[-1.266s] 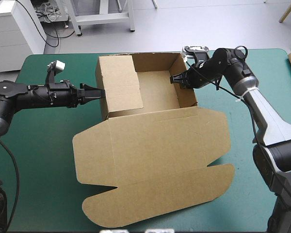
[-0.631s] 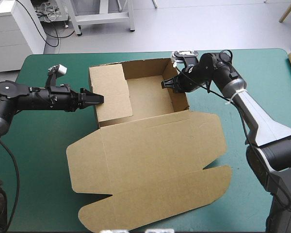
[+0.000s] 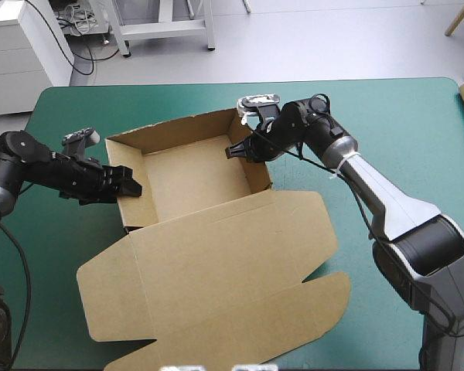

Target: Fold the box

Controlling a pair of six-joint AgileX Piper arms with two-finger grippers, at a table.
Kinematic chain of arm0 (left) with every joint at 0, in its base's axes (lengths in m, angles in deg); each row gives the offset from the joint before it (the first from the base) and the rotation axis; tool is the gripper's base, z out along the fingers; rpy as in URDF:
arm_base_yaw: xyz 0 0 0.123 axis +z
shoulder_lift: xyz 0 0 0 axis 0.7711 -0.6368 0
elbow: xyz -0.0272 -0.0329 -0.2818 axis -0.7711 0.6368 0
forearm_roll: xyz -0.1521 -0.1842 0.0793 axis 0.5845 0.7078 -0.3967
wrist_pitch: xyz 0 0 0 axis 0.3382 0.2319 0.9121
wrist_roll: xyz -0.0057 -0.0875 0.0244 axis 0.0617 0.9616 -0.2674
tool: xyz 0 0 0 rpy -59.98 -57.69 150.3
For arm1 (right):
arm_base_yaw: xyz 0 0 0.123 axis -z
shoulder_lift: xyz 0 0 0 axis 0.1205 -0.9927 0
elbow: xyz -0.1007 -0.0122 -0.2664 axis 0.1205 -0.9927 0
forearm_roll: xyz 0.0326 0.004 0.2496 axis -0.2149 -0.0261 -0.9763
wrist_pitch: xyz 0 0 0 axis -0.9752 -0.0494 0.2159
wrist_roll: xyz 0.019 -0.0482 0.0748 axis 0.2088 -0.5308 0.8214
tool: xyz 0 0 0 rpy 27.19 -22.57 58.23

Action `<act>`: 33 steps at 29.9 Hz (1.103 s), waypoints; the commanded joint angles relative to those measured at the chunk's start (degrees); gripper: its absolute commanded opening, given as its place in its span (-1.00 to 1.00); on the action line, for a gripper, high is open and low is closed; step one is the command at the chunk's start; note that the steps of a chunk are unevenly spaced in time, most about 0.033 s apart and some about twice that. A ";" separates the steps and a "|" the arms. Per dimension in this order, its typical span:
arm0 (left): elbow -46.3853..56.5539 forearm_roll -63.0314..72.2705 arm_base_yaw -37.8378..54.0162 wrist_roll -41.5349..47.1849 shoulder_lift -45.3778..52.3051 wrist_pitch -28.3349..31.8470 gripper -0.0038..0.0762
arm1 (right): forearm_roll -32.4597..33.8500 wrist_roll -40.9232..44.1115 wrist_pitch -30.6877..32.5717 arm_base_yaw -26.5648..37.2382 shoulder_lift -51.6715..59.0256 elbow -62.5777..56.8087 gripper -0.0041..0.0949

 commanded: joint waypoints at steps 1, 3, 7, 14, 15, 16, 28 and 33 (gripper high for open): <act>-1.34 -5.48 -2.48 6.99 2.16 0.91 0.05 | -1.83 1.79 -2.69 -1.56 2.87 1.59 -0.96; -1.34 -10.42 -5.11 10.61 2.16 2.00 -0.05 | -1.83 1.79 -2.76 -2.31 2.63 1.59 -0.96; -1.34 -18.43 -9.89 17.69 2.16 5.18 -0.23 | -1.72 2.48 -2.61 -2.98 2.51 1.59 -0.96; -1.34 -29.58 -13.78 30.52 2.16 5.35 -0.86 | -1.59 4.37 -1.57 -3.03 2.51 1.59 -0.96; -1.34 -32.43 -14.55 32.43 2.16 4.91 -0.92 | -1.72 4.51 -1.45 -3.03 2.51 1.59 -0.96; -1.34 -35.14 -15.44 34.42 2.16 4.80 -0.92 | -1.81 4.51 -1.14 -3.03 2.51 1.59 -0.96; -4.87 -38.53 -20.08 35.84 0.19 7.62 -0.92 | 6.15 7.59 4.98 -2.91 3.80 1.59 -0.96; -13.59 -37.36 -21.06 33.33 -4.58 4.47 -0.92 | 12.67 9.26 9.70 -2.39 4.99 1.59 -0.96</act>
